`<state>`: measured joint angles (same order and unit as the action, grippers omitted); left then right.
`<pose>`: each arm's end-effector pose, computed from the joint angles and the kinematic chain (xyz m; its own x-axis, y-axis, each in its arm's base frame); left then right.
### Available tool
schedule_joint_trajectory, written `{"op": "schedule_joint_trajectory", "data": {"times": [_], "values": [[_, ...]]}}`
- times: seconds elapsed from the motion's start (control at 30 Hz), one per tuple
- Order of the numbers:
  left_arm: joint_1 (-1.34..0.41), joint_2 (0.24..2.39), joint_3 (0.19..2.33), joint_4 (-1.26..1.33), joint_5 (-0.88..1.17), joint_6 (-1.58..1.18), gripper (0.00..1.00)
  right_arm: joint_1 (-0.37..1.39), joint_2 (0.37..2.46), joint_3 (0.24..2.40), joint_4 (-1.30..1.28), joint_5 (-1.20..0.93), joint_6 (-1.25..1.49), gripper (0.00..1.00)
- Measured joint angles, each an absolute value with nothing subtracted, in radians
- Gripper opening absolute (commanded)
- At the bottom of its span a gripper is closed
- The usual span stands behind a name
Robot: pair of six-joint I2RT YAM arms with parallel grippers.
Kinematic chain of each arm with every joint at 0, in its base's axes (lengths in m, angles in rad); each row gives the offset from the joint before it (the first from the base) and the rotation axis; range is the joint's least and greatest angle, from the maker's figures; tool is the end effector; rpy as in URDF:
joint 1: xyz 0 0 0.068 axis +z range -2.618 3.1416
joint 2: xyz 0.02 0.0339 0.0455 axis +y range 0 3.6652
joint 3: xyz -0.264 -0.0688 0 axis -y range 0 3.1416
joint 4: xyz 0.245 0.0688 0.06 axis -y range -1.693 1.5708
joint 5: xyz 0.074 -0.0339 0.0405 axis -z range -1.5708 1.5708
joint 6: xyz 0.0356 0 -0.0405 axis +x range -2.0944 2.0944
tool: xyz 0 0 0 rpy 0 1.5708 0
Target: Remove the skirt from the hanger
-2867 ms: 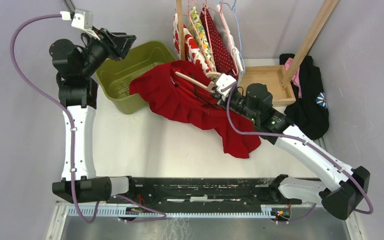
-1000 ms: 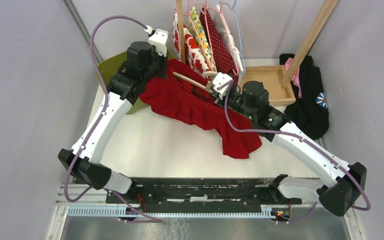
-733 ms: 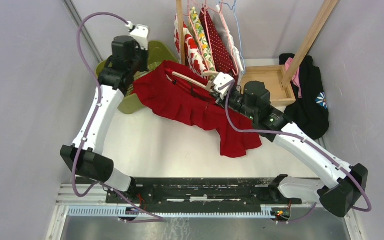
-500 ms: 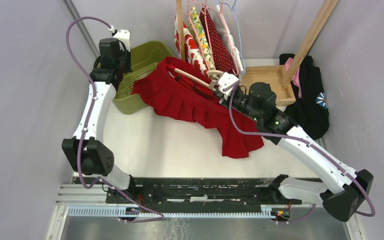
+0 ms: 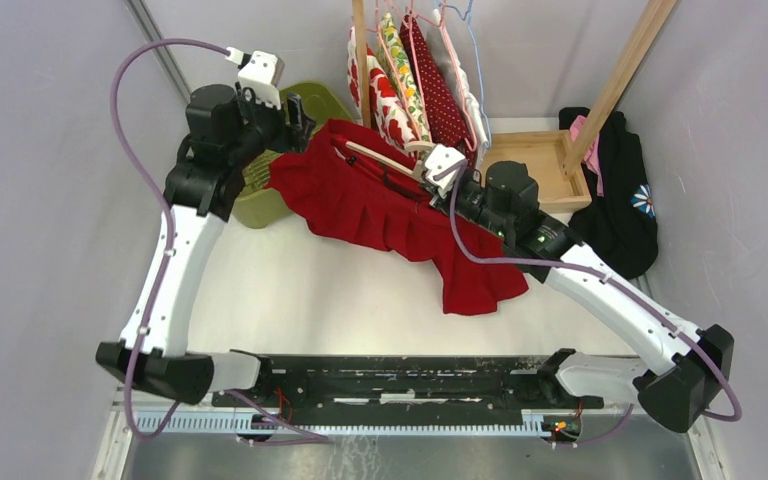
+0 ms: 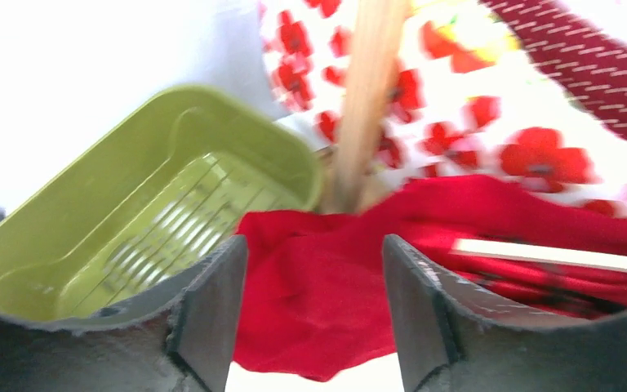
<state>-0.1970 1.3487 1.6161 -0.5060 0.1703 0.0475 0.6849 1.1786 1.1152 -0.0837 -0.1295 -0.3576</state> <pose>0.2815 -0.0623 0.4678 -0.2147 0.0906 -0.9725 0.3650 0.9310 0.0061 0.2105 0.1779 0.3858 0.1479 -0.3274 -0.9332 -0.7200 0.6113 -0.3285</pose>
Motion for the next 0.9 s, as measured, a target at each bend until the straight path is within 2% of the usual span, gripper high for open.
{"op": "schedule_joint_trajectory", "data": {"times": [0.13,0.27,0.6,0.9], "values": [[-0.313,1.259,1.608,-0.498,0.185,-0.005,0.79,0.685,1.197,1.121,-0.082,-0.130,-0.365,0.01],[-0.399,1.217,1.550,-0.492,0.183,-0.047,0.79,0.685,1.208,1.125,-0.068,-0.130,-0.364,0.01],[-0.416,1.225,1.417,-0.510,0.106,-0.086,0.79,0.685,1.212,1.126,-0.063,-0.131,-0.364,0.01],[-0.439,1.291,1.430,-0.491,0.074,-0.086,0.78,0.685,1.212,1.126,-0.063,-0.132,-0.364,0.01]]}}
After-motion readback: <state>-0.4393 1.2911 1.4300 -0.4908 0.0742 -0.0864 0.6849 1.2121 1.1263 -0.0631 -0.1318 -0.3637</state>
